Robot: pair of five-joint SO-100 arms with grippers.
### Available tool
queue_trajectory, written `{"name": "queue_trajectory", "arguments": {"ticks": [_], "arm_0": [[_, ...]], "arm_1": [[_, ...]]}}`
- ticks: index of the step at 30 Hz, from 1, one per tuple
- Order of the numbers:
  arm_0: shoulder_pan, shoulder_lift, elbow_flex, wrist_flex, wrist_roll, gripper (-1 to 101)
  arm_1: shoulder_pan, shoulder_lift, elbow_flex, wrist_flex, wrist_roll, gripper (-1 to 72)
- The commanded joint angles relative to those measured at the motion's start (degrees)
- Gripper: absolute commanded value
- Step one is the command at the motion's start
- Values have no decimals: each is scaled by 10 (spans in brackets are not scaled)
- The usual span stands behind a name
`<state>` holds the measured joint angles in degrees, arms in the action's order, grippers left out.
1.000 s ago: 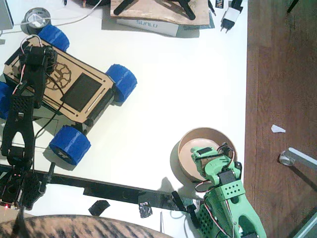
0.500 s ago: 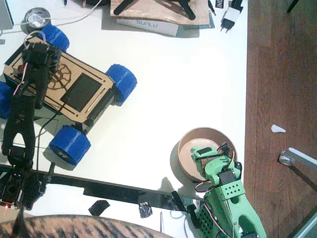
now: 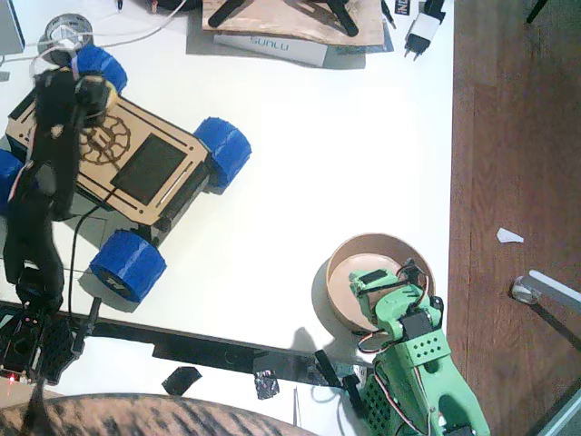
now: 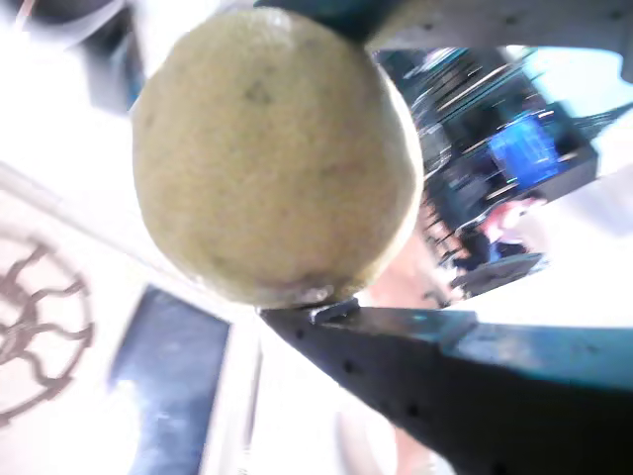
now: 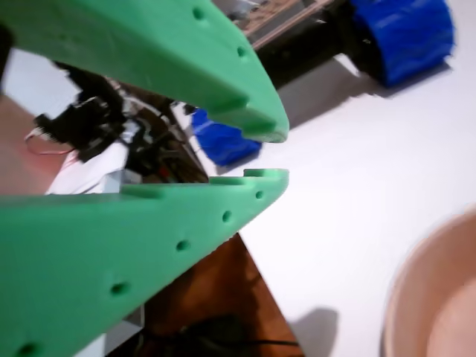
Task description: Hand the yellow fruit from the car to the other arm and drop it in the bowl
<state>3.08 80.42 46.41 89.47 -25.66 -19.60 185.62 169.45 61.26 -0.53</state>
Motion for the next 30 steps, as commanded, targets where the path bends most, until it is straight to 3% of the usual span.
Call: {"name": "queue_trajectory", "arguments": {"ticks": [1,9,16,24,30], "arm_0": [[5,187,168,-76,-7,0],[76,428,563,-192,-48,0],[233,565,790,-249,-149,0],[473,570,883,-412,-345,0],[596,633,944,-497,-515,0]], "arm_1": [[-18,4,-52,12,-18,3],[-104,5,-116,18,-121,2],[-173,1,-140,16,-222,2],[-230,-94,-177,-52,-306,1],[-280,-115,-141,-178,-381,1]]}}
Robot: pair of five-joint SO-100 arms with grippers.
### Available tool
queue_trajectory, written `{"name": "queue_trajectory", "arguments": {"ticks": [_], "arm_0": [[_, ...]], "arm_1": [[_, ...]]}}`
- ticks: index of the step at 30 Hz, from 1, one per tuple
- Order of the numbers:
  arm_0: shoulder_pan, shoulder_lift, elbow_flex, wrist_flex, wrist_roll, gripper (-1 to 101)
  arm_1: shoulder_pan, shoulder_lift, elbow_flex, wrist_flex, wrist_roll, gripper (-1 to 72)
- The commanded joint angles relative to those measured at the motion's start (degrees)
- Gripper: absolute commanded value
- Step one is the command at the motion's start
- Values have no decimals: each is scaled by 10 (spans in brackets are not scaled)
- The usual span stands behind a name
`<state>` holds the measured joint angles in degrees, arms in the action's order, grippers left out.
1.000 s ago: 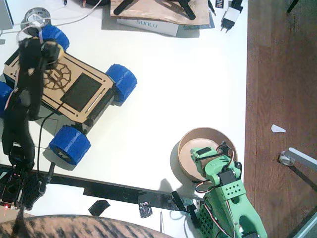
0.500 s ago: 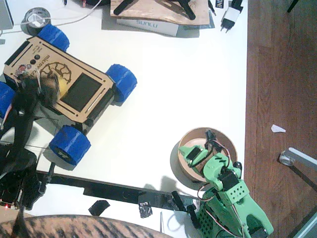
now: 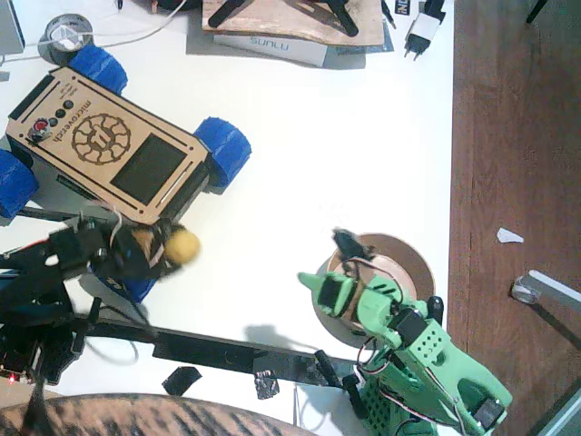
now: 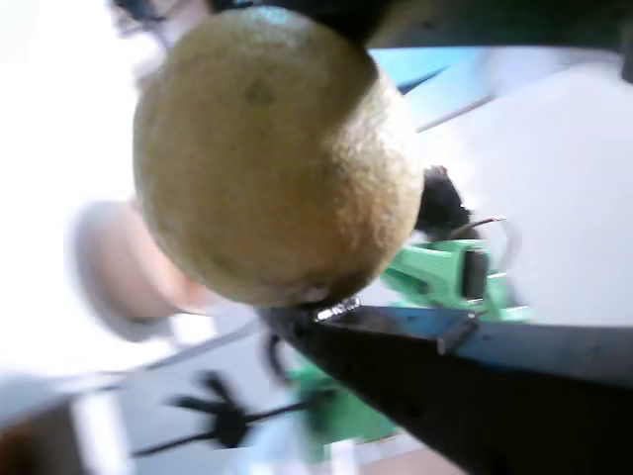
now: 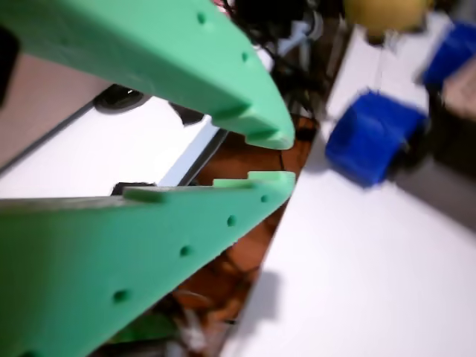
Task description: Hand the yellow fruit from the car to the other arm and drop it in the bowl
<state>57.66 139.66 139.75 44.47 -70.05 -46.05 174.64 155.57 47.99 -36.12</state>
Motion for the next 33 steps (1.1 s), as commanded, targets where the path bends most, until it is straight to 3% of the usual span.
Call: {"name": "queue_trajectory", "arguments": {"ticks": [1,8,10,18,20,26,33], "arm_0": [[69,50,25,-71,-95,0],[175,52,140,-345,-177,1],[196,59,168,-386,-185,1],[235,73,210,-424,-223,1],[236,73,210,-424,-223,1],[236,73,210,-424,-223,1],[236,70,210,-425,-223,1]], "arm_1": [[-25,-11,-1,-56,-35,1],[-119,-40,-1,-78,-90,-1],[-155,-40,-1,-80,-100,-1],[-254,-40,0,-83,-147,4],[-264,-44,0,-83,-147,58],[-278,-43,-4,-81,-80,221],[-278,-51,-16,-77,-33,282]]}}
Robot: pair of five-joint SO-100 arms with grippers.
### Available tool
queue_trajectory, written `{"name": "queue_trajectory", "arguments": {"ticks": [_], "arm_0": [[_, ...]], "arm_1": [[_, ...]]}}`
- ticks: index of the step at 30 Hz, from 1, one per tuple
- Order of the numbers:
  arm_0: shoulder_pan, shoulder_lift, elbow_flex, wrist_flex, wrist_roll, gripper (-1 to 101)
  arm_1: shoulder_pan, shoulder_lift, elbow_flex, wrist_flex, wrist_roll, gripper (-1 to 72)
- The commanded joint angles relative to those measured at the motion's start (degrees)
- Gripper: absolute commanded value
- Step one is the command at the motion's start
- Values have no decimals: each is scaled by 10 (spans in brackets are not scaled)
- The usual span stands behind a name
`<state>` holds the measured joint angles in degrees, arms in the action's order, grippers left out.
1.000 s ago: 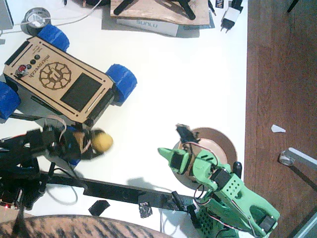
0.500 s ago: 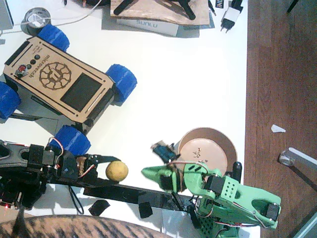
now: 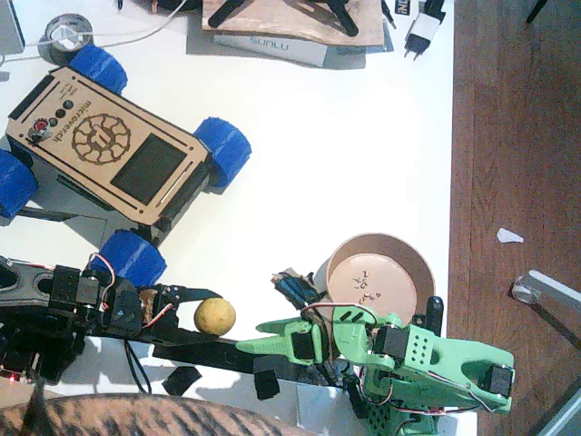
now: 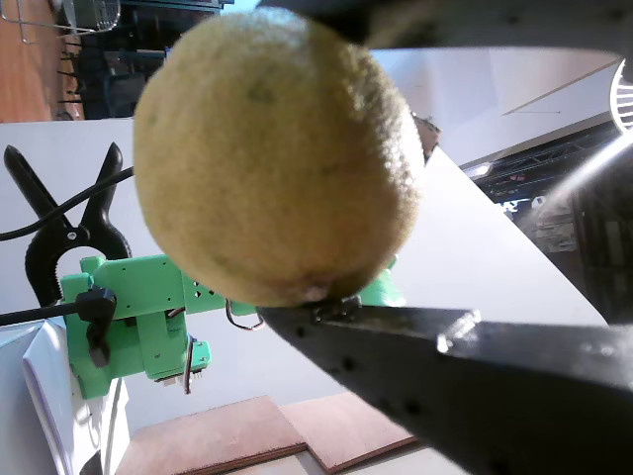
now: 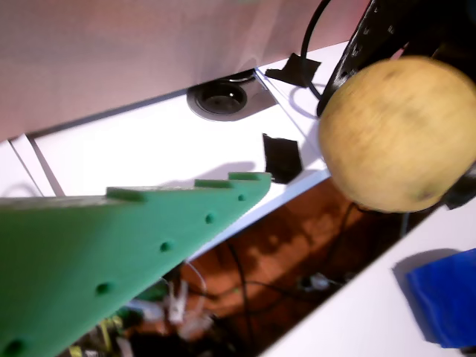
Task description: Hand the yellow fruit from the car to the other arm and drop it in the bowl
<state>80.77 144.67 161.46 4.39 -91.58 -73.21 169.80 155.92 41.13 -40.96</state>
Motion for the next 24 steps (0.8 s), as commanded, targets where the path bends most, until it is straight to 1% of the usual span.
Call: {"name": "queue_trajectory", "arguments": {"ticks": [1,8,11,14,18,21,24], "arm_0": [[4,18,-7,-24,-8,1],[4,11,-6,-25,-8,1],[5,12,-6,-27,-8,1],[5,14,-6,-37,-8,1],[5,14,-6,-40,-8,1],[5,12,-6,-40,-8,1],[5,11,-6,-40,-8,1]], "arm_1": [[-8,-3,-20,-11,18,284],[-21,-10,-21,-40,-4,275],[-12,-62,-25,-77,-4,269],[-12,-134,-37,-116,23,262],[-14,-205,-54,-144,66,266],[-14,-233,-54,-166,76,266],[-9,-250,-54,-183,72,265]]}}
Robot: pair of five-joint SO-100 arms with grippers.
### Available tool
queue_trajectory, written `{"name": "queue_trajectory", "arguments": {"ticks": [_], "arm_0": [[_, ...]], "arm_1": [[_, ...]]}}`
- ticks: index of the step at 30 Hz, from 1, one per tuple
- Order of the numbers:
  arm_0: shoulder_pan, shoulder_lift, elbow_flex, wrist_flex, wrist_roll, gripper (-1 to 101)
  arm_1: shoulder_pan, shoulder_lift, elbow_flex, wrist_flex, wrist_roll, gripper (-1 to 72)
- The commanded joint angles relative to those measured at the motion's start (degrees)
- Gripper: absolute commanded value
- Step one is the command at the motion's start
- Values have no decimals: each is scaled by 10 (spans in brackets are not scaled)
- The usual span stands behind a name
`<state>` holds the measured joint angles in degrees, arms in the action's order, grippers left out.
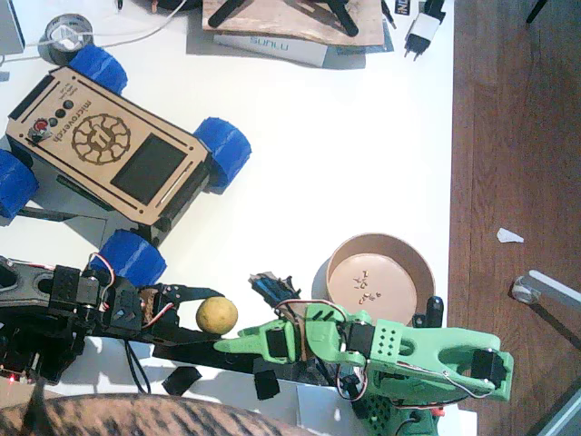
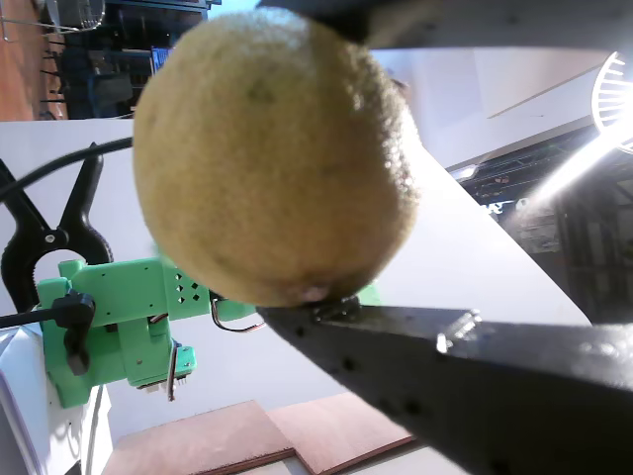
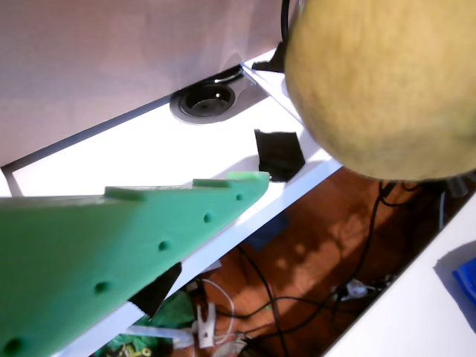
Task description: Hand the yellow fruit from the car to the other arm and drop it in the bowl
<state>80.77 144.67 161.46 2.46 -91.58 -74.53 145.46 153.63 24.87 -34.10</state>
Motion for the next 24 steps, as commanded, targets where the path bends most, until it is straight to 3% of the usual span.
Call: {"name": "queue_trajectory", "arguments": {"ticks": [1,13,24], "arm_0": [[5,11,-6,-21,-8,1],[5,11,-6,-21,-8,1],[5,8,-6,-18,-8,1]], "arm_1": [[6,-11,-31,-27,-1,265],[48,-69,-52,-65,-84,251],[77,-112,-74,-100,-127,247]]}}
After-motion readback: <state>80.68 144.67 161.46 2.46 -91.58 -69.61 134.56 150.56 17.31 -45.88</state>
